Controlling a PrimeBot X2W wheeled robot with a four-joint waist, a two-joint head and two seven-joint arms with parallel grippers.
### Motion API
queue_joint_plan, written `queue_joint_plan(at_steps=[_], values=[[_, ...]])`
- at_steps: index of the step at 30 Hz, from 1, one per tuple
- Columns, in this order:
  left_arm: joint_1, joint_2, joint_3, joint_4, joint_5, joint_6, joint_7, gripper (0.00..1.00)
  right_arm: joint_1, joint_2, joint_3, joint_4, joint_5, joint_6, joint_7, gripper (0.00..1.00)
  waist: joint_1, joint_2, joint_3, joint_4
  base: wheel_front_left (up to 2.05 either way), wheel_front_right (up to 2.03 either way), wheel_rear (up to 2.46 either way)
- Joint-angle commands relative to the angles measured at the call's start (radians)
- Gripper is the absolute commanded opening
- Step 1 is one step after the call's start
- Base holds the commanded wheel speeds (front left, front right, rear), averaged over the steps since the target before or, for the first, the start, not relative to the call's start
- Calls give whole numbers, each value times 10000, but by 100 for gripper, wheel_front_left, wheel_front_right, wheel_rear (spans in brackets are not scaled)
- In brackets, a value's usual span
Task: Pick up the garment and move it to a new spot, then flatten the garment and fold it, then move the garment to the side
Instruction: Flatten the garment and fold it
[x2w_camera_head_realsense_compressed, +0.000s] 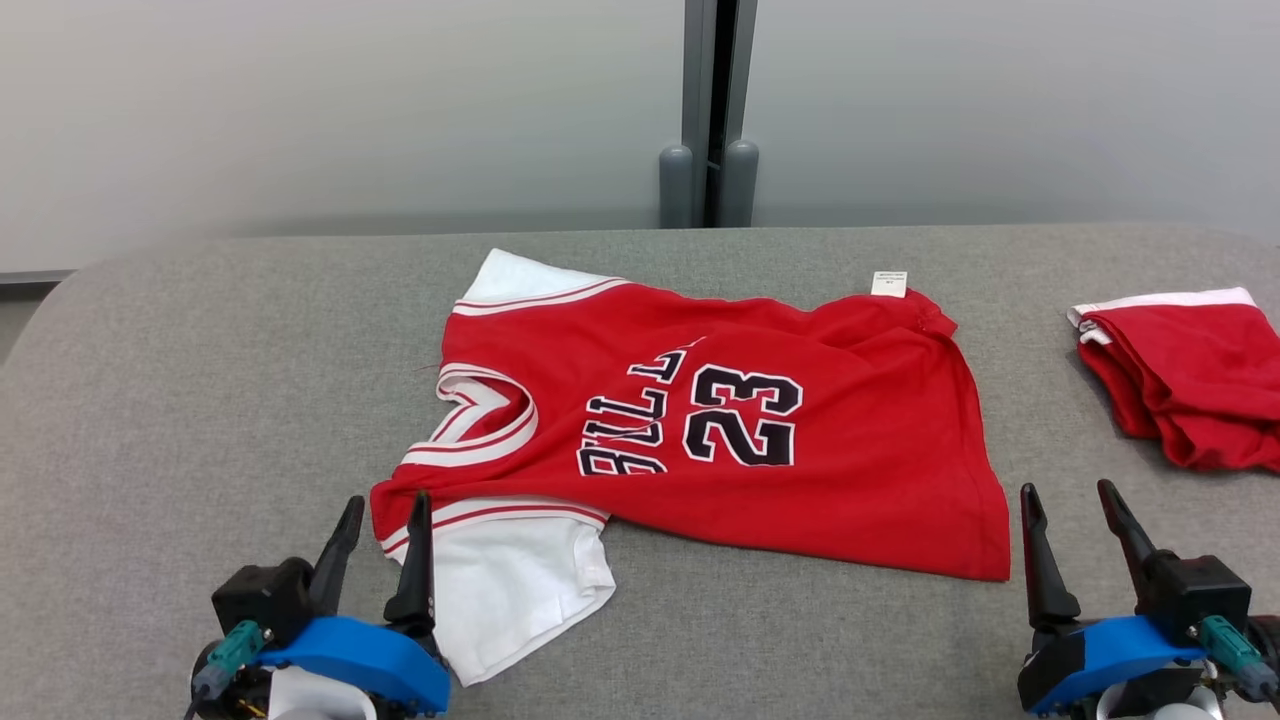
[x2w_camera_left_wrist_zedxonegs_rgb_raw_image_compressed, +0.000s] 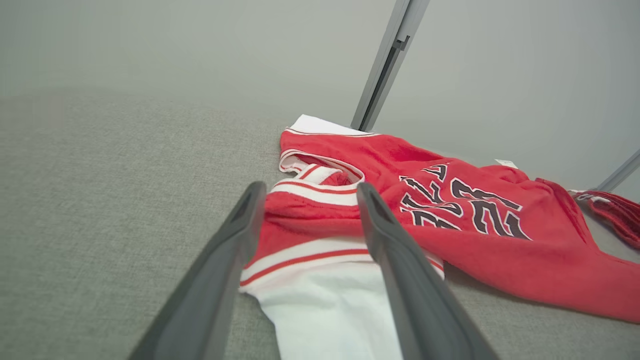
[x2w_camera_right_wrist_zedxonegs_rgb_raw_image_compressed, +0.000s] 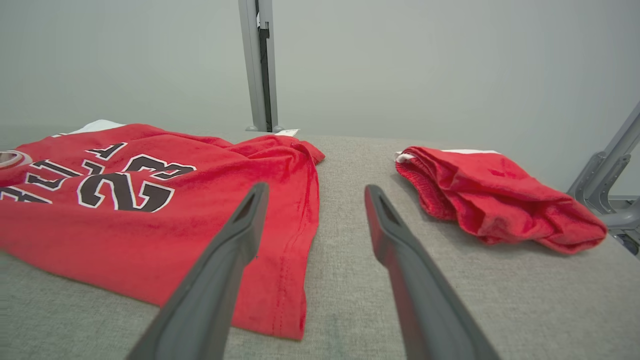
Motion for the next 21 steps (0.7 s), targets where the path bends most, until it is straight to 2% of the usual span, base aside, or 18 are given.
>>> queue_joint_plan(at_steps=[1,12,21], values=[[86,-14,44,-63,-31,60,-63,100,194,3,43,6,98,-3,-42,100,1,0,-45,0,0,0,0],[805,-419,16,-230,307,268,-137,100,297,1,535,34,781,-3,-47,100,1,0,-381,5,0,0,0],[905,-500,107,-256,469,249,-145,100,267,2,699,229,706,-1,-43,100,1,0,-457,54,0,0,0]])
